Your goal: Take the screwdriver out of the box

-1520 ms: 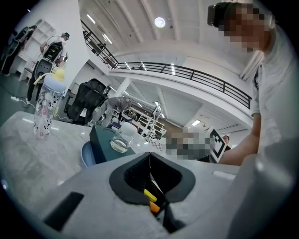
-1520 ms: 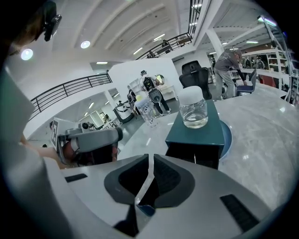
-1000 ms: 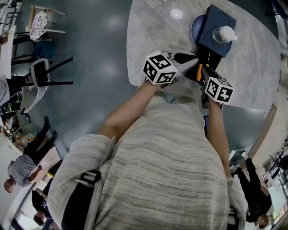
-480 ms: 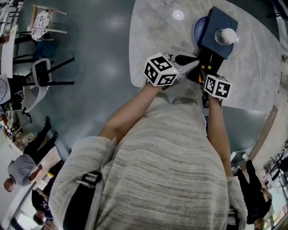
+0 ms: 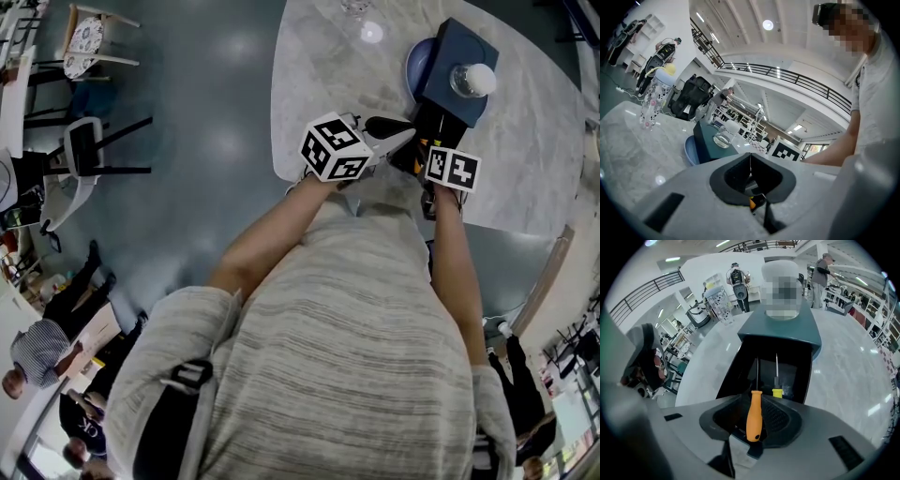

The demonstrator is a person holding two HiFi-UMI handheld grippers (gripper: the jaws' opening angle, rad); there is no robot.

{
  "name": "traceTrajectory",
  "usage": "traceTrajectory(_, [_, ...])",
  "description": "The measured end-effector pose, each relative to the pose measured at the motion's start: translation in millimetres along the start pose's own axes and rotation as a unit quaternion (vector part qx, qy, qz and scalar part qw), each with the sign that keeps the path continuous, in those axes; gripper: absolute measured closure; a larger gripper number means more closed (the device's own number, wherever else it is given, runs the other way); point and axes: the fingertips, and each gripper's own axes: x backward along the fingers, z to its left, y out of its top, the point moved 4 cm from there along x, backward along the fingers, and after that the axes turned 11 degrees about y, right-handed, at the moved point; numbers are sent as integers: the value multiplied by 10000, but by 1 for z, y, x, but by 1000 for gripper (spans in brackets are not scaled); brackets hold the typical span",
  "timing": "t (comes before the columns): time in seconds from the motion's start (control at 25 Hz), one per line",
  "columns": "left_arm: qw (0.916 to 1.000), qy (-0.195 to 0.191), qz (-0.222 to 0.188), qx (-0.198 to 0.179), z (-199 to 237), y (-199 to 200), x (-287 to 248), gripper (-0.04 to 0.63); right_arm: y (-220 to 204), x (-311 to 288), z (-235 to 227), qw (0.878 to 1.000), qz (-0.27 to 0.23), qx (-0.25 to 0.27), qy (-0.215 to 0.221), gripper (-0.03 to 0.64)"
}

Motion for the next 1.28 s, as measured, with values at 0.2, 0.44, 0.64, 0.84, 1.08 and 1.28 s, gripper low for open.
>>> traceTrajectory(0.2, [10000, 4, -23, 25, 0, 0, 4, 580, 0, -5, -4, 9997, 205, 62, -150, 506])
traceTrajectory(0.44, [10000, 52, -65, 38, 3, 2, 6, 580, 7, -16, -10, 9988, 449, 92, -189, 508])
traceTrajectory(0.64, [9999, 97, -113, 63, 3, 4, 13, 580, 5, -22, -8, 9968, 713, 203, -301, 508])
traceTrajectory(0.84, [9998, 149, -138, 76, 6, 1, 14, 580, 4, -27, -13, 9957, 791, 237, -410, 508])
traceTrajectory(1.08, [9998, 112, -144, 32, -1, 2, 12, 580, 3, -25, -16, 9965, 724, 93, -414, 532])
traceTrajectory(1.28, [9998, 108, -137, 9, -1, 3, 16, 580, 3, -20, -12, 9979, 561, -7, -314, 538])
